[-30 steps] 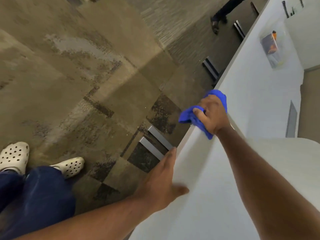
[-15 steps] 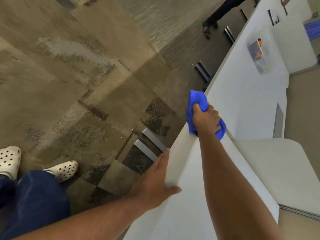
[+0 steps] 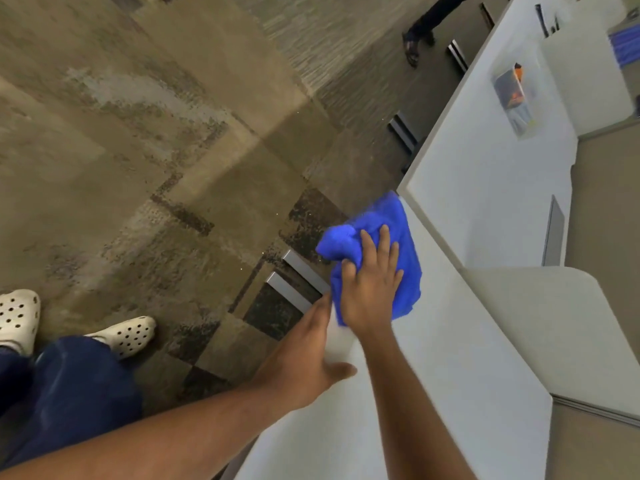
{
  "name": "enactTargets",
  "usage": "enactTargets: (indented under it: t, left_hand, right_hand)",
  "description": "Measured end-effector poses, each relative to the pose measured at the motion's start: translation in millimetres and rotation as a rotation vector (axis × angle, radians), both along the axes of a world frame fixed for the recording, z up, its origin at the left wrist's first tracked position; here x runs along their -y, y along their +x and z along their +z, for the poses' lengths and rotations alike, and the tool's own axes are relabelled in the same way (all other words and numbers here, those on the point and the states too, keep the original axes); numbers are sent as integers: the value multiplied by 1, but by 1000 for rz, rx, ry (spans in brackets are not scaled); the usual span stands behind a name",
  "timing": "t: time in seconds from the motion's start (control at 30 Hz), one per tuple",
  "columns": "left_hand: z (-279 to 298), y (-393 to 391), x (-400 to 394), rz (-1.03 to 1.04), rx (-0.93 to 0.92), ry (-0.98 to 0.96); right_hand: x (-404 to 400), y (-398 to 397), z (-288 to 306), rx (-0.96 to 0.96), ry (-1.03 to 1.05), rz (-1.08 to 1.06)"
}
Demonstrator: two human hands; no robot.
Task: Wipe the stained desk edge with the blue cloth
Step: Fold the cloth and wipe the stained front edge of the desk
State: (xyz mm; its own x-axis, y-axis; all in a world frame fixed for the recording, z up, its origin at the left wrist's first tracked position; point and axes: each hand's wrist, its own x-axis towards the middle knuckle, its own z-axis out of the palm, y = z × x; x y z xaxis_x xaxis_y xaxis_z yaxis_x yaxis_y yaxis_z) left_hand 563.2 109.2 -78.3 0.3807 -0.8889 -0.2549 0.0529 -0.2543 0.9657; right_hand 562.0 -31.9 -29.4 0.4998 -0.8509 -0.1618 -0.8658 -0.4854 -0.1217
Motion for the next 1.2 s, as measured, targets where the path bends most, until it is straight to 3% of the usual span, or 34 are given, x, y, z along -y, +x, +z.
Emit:
enactTargets:
  t: [0.1, 0.37, 0.67, 0.9, 1.2]
  left_hand:
    - [0, -2, 2, 4, 20, 16]
    - [6, -2, 5, -99, 27, 204]
    - [9, 3, 2, -13, 2, 75]
    - [1, -3, 3, -85, 45, 153]
    - [4, 2, 2, -98, 17, 186]
  right_hand:
    - [-4, 2, -4, -53, -33, -77]
    - [97, 57, 4, -99, -77, -66]
    - [6, -4, -2, -74, 0, 101]
    - [85, 41, 1, -201, -121, 139]
    - [113, 43, 17, 146, -3, -74]
